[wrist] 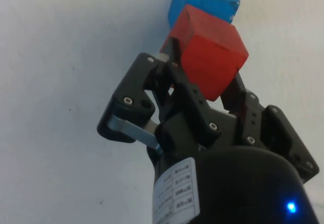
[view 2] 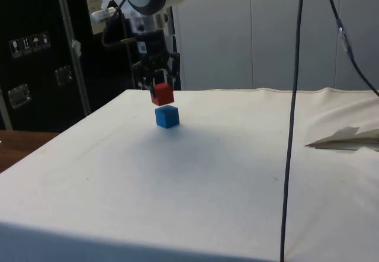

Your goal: Stack the two cubes.

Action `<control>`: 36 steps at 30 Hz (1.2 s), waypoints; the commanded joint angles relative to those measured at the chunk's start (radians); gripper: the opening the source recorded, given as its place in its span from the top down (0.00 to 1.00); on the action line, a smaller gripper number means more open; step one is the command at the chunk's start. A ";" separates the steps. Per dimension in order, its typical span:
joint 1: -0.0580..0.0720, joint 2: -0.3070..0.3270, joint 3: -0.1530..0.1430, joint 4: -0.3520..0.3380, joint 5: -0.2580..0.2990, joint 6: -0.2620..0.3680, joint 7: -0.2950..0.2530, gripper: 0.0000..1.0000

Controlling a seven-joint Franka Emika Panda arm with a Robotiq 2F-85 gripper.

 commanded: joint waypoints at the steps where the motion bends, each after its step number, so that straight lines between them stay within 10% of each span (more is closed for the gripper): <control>1: -0.005 0.009 0.006 0.008 0.012 0.003 -0.003 1.00; 20: -0.004 0.052 0.006 0.012 0.033 0.026 -0.010 0.98; 25: -0.003 0.055 0.005 0.013 0.032 0.023 -0.009 0.65; 30: -0.003 0.056 0.005 0.014 0.031 0.022 -0.008 0.06; 36: -0.003 0.057 0.005 0.015 0.031 0.022 -0.008 0.00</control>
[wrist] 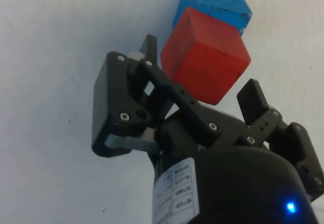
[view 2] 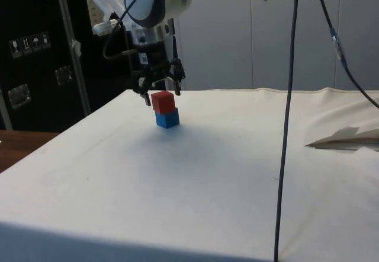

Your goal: Stack the two cubes.

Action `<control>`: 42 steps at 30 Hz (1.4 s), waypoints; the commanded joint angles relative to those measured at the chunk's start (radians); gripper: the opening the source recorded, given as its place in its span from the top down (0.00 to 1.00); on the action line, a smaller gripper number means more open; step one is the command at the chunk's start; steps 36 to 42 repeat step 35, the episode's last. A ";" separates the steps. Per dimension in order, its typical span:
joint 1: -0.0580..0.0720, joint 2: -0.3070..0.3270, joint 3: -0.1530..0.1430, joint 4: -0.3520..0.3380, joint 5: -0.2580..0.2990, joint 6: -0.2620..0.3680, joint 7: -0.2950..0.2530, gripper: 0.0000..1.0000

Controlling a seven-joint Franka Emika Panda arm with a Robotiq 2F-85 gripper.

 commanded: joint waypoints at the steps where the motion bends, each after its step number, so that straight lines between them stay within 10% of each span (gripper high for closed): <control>1: -0.003 0.002 0.004 0.002 0.006 0.004 -0.004 0.00; 42: 0.034 -0.183 0.023 0.008 -0.080 -0.165 0.000 0.00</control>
